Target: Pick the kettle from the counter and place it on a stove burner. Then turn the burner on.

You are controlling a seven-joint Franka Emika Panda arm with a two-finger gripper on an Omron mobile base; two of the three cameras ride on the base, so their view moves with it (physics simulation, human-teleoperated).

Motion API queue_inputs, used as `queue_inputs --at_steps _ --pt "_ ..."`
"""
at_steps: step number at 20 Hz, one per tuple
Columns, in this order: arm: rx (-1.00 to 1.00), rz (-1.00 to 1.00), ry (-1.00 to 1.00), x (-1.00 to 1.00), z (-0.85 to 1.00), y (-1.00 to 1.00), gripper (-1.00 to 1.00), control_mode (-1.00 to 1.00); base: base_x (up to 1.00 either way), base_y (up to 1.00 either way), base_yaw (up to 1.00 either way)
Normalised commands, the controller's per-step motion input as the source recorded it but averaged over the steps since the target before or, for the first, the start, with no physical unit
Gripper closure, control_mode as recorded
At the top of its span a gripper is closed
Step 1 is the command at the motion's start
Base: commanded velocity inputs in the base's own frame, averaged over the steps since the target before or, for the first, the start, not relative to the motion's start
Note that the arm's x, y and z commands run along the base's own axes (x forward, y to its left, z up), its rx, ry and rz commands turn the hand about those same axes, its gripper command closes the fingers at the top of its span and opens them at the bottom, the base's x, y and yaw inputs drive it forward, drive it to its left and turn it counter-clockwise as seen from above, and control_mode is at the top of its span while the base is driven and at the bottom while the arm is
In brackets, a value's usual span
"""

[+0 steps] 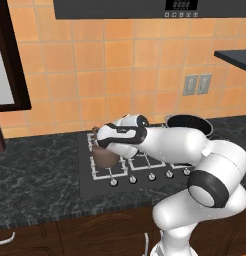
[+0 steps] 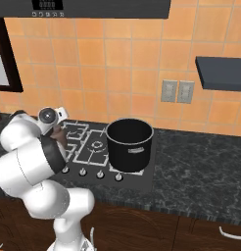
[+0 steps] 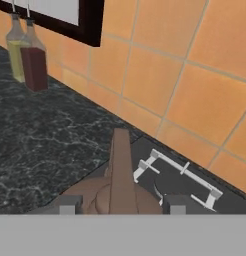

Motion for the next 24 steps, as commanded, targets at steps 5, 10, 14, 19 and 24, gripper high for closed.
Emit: queue_inputs --at_steps 5,10,14,19,24 --pt "0.0 -0.01 0.0 0.0 0.0 -0.01 -1.0 -1.0 0.0 0.0 0.0" --pt "0.0 -0.01 0.0 0.0 0.1 0.0 -1.0 -1.0 0.0 0.0 0.0" --pt "0.0 0.0 0.0 -0.11 0.26 0.0 -1.0 -1.0 0.0 0.0 0.0" --pt "0.0 0.0 -0.01 -0.14 0.33 0.0 -1.0 -1.0 0.0 0.0 0.0" --pt "0.0 0.0 -0.04 -0.01 0.63 0.0 -1.0 -1.0 0.0 0.0 0.0"
